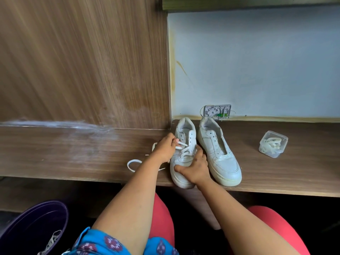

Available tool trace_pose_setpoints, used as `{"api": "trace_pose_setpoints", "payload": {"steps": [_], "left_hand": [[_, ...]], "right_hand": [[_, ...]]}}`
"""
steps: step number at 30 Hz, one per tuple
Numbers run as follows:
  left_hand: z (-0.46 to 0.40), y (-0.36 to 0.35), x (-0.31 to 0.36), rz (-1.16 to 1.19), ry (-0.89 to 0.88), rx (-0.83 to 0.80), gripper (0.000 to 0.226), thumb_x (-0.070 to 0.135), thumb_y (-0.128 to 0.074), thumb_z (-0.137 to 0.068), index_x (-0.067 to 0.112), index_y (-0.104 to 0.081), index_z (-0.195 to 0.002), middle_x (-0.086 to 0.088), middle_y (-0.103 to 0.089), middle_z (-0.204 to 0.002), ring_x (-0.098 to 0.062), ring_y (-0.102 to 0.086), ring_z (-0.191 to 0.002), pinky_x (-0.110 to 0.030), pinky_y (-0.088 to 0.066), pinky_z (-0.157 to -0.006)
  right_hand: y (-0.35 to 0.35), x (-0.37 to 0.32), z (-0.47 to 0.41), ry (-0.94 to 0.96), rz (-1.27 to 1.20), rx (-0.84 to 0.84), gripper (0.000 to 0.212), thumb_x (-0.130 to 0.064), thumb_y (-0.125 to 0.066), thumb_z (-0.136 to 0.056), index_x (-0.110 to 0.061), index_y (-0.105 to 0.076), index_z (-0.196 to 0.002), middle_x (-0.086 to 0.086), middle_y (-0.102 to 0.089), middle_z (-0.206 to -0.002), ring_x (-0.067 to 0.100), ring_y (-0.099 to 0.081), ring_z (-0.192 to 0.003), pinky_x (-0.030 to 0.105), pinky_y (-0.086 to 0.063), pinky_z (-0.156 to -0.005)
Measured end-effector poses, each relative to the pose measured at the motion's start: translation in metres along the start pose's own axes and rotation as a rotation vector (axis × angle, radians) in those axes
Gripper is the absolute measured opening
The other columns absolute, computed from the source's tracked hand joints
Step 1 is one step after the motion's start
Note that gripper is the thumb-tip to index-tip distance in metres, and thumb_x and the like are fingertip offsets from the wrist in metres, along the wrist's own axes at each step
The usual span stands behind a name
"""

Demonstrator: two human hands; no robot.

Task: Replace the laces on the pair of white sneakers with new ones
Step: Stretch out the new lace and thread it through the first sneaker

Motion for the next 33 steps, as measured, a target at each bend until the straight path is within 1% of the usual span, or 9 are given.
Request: {"api": "trace_pose_setpoints", "payload": {"steps": [6, 11, 15, 18, 21, 24, 26, 29, 33], "left_hand": [[-0.006, -0.002, -0.012, 0.210, 0.057, 0.011, 0.024, 0.025, -0.045, -0.101, 0.021, -0.044, -0.077, 0.005, -0.069, -0.081, -0.020, -0.067, -0.094, -0.036, -0.050, -0.089], [0.004, 0.014, 0.002, 0.217, 0.018, 0.054, 0.017, 0.021, -0.051, -0.099, 0.014, -0.050, -0.083, 0.003, -0.056, -0.069, -0.009, -0.047, -0.062, -0.021, -0.038, -0.053], [0.007, 0.027, -0.003, 0.121, 0.019, 0.020, 0.021, 0.030, -0.057, -0.095, 0.018, -0.062, -0.079, 0.002, -0.060, -0.067, -0.014, -0.054, -0.066, -0.029, -0.046, -0.063], [0.015, 0.026, 0.002, 0.073, -0.025, -0.090, 0.032, 0.034, -0.057, -0.095, 0.022, -0.065, -0.066, 0.003, -0.056, -0.062, -0.013, -0.050, -0.061, -0.033, -0.047, -0.066], [0.029, 0.023, 0.025, 0.262, -0.072, -0.174, 0.032, 0.026, -0.052, -0.099, 0.020, -0.059, -0.068, 0.011, -0.053, -0.064, 0.007, -0.045, -0.055, -0.018, -0.035, -0.060], [0.033, 0.025, 0.036, 0.380, -0.108, -0.158, 0.031, 0.023, -0.050, -0.099, 0.017, -0.056, -0.069, 0.016, -0.051, -0.054, 0.007, -0.042, -0.050, -0.013, -0.032, -0.056], [0.033, 0.035, 0.033, 0.547, -0.082, -0.062, 0.031, 0.021, -0.050, -0.099, 0.015, -0.056, -0.069, 0.012, -0.047, -0.055, -0.001, -0.038, -0.054, -0.016, -0.029, -0.055], [0.032, 0.047, 0.023, 0.687, -0.040, 0.035, 0.030, 0.019, -0.049, -0.100, 0.012, -0.057, -0.072, 0.007, -0.044, -0.060, -0.006, -0.034, -0.058, -0.019, -0.028, -0.057], [0.035, 0.033, 0.026, 0.479, -0.069, -0.068, 0.030, 0.022, -0.048, -0.100, 0.017, -0.056, -0.072, 0.004, -0.046, -0.061, -0.003, -0.037, -0.055, -0.014, -0.030, -0.052]], "right_hand": [[0.001, 0.003, -0.001, -0.043, -0.045, -0.023, 0.113, -0.038, -0.082, -0.059, -0.017, -0.016, -0.149, 0.012, -0.036, -0.137, 0.028, -0.031, -0.133, 0.036, -0.028, -0.113], [0.002, 0.005, -0.003, -0.080, -0.078, -0.025, 0.114, -0.038, -0.083, -0.055, -0.021, -0.019, -0.147, 0.011, -0.036, -0.136, 0.029, -0.034, -0.131, 0.039, -0.030, -0.112], [0.006, 0.001, 0.000, -0.040, 0.021, -0.031, 0.108, -0.038, -0.082, -0.063, -0.017, -0.018, -0.148, 0.011, -0.032, -0.139, 0.030, -0.029, -0.133, 0.036, -0.023, -0.114], [0.015, -0.012, -0.004, 0.281, 0.182, 0.138, 0.077, -0.036, -0.071, -0.079, -0.016, -0.034, -0.144, 0.010, -0.037, -0.139, 0.031, -0.032, -0.128, 0.037, -0.022, -0.108], [0.022, -0.027, -0.007, 0.533, 0.256, 0.290, 0.040, -0.035, -0.054, -0.090, -0.024, -0.055, -0.128, 0.004, -0.047, -0.135, 0.026, -0.035, -0.119, 0.041, -0.035, -0.091], [0.026, -0.029, -0.014, 0.540, 0.259, 0.358, 0.031, -0.039, -0.044, -0.091, -0.019, -0.065, -0.101, 0.000, -0.061, -0.112, 0.028, -0.040, -0.110, 0.041, -0.037, -0.080], [0.033, -0.017, -0.025, 0.390, 0.172, 0.429, 0.024, -0.029, -0.048, -0.093, -0.014, -0.066, -0.094, 0.004, -0.065, -0.103, 0.034, -0.045, -0.105, 0.038, -0.033, -0.079], [0.047, 0.001, -0.038, 0.133, 0.005, 0.460, 0.024, -0.009, -0.052, -0.090, -0.007, -0.066, -0.109, 0.015, -0.061, -0.112, 0.041, -0.046, -0.109, 0.035, -0.029, -0.088], [0.036, -0.033, -0.017, 0.507, 0.182, 0.321, 0.041, -0.028, -0.050, -0.085, -0.014, -0.056, -0.123, 0.005, -0.058, -0.114, 0.030, -0.042, -0.107, 0.039, -0.035, -0.087]]}}
Point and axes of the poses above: each hand's wrist, its own z-axis away from the middle knuckle, its own y-axis out of the back of the hand, x = y × z, the point moved 3 cm from there along -z, towards the middle knuckle
